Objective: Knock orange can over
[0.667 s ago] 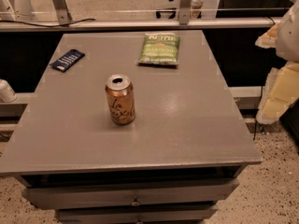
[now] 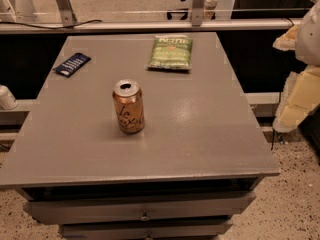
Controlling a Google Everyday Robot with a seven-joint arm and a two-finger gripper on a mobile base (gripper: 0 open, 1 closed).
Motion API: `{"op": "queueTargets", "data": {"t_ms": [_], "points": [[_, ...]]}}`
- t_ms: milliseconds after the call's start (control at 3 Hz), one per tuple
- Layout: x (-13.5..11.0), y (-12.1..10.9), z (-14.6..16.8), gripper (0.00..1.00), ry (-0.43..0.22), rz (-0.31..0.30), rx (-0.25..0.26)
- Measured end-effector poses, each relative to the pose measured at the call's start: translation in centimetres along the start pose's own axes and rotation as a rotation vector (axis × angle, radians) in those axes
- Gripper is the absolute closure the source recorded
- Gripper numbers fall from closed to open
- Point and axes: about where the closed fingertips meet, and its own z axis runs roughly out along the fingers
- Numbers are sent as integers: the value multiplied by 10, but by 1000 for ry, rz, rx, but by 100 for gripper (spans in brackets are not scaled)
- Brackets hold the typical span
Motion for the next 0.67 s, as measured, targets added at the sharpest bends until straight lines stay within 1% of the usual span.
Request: {"op": "queueTargets", "data": {"t_ms": [333, 667], "points": [[-30, 10, 18, 0, -101, 22, -16], [-84, 16, 45, 0, -257, 46, -51]]}}
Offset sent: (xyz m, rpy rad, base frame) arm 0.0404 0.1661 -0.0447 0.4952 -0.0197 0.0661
